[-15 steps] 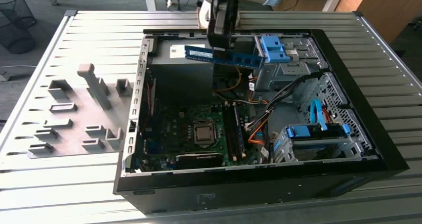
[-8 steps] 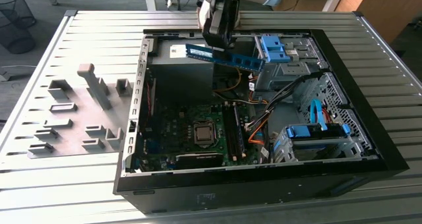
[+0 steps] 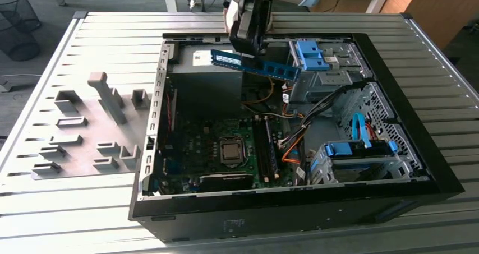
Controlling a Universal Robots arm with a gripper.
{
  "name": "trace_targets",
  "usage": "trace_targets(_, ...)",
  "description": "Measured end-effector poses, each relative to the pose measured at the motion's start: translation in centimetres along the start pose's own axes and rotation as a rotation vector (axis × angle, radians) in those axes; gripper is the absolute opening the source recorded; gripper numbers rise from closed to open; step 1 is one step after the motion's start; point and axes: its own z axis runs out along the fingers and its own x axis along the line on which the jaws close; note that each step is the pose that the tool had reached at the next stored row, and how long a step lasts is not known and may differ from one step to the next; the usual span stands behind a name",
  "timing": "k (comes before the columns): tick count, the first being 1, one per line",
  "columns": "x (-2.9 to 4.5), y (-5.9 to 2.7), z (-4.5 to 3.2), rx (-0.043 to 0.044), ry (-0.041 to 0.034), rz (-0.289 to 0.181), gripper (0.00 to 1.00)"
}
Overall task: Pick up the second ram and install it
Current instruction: 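Insert the second ram into the second slot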
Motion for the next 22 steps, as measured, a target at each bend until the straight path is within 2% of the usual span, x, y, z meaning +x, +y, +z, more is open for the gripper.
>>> trace_targets(4, 0.00, 0.00, 0.00, 0.0000, 0.0000, 0.004, 0.14)
trace_targets(9, 0.00, 0.00, 0.00, 0.0003, -0.0002, 0.039, 0.14)
trace_targets(22, 0.00, 0.00, 0.13, 0.0020, -0.0018, 0.249, 0.14)
